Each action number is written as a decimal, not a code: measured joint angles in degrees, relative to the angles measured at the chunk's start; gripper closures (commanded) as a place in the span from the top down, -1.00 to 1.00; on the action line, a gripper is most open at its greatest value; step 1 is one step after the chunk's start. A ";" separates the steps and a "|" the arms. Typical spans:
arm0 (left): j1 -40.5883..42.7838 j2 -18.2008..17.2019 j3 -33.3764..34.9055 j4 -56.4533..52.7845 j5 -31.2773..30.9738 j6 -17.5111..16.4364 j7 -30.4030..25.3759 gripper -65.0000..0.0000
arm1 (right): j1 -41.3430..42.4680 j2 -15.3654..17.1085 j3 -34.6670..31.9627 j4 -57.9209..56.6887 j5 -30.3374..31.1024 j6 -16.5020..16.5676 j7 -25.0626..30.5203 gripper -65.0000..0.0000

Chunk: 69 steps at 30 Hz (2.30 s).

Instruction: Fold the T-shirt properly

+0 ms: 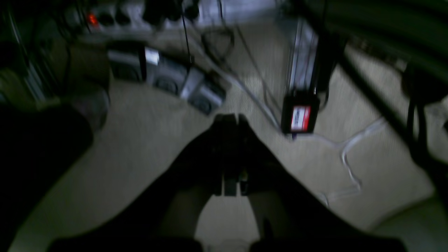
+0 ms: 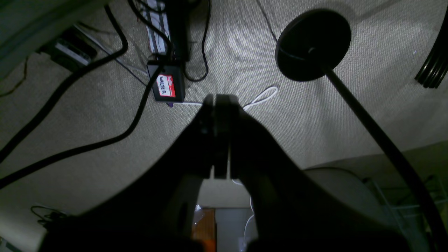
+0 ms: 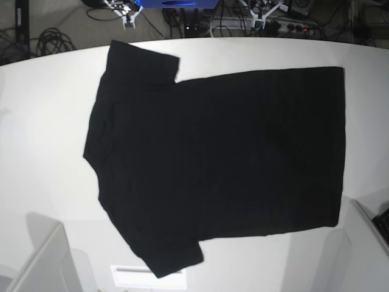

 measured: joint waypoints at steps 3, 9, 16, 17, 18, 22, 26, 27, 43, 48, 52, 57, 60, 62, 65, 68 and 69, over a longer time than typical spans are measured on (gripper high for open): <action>0.13 0.02 0.00 -0.17 0.00 -0.02 0.02 -1.00 | -0.11 0.00 -0.02 -0.09 0.00 0.00 0.13 -1.00; 0.22 0.00 0.00 -0.22 0.00 -0.02 0.04 -1.00 | -0.39 0.00 -0.02 -0.09 0.00 0.00 0.02 -1.00; 0.24 0.00 0.00 -0.20 0.00 -0.02 0.04 -1.00 | -0.39 0.00 -0.02 -0.09 0.00 0.00 0.04 -1.00; 0.24 0.00 0.00 -0.20 0.00 0.00 0.04 -1.00 | -0.39 0.00 -0.02 -0.09 0.00 0.00 0.04 -1.00; 0.22 0.00 0.00 -0.20 0.00 0.00 0.04 -1.00 | -0.37 0.00 -0.02 -0.09 0.00 0.00 0.04 -1.00; 0.22 0.00 0.00 -0.20 0.00 -0.02 0.04 -1.00 | -0.37 0.00 -0.02 -0.09 0.00 0.00 0.04 -1.00; 0.22 0.00 0.00 -0.20 0.00 0.00 0.04 -1.00 | -0.37 0.00 -0.02 -0.09 0.00 0.00 0.04 -1.00; 0.22 0.00 0.00 -0.20 0.00 0.00 0.04 -1.00 | -0.37 0.00 -0.02 -0.09 0.00 0.00 0.04 -1.00; 14.27 -2.62 0.61 19.37 0.02 0.00 0.02 -1.00 | -13.75 1.49 0.17 17.53 0.04 -0.15 -0.90 -1.00; 20.00 -5.25 0.61 28.87 -0.02 0.35 -0.17 -1.00 | -20.31 1.09 2.67 27.04 0.07 -0.04 -2.49 -1.00; 25.33 -6.45 0.09 36.26 0.02 -0.02 0.46 -1.00 | -23.67 0.68 8.92 34.56 0.22 -0.07 -5.55 -1.00; 33.40 -9.20 0.00 49.64 0.07 0.00 0.26 -1.00 | -29.29 -0.04 13.51 46.84 0.39 -0.13 -5.79 -1.00; 38.56 -11.06 0.00 59.43 -0.02 0.00 0.31 -1.00 | -33.03 -0.33 14.03 53.66 0.46 -0.11 -9.81 -1.00; 41.94 -12.17 0.02 65.64 0.00 0.00 0.42 -1.00 | -35.26 -0.31 14.12 58.53 0.17 -0.09 -12.07 -1.00; 46.51 -13.46 -0.20 74.03 -0.09 0.00 0.55 -1.00 | -37.68 -0.61 14.14 65.61 0.28 -0.15 -13.00 -1.00; 50.01 -13.31 -0.20 80.91 -0.04 0.13 0.33 -1.00 | -40.15 -4.11 17.05 72.96 0.46 -0.04 -13.03 -1.00; 51.19 -13.20 -0.52 83.08 -0.04 -0.37 0.39 -1.00 | -40.92 -5.49 18.27 75.10 0.50 0.02 -13.40 -1.00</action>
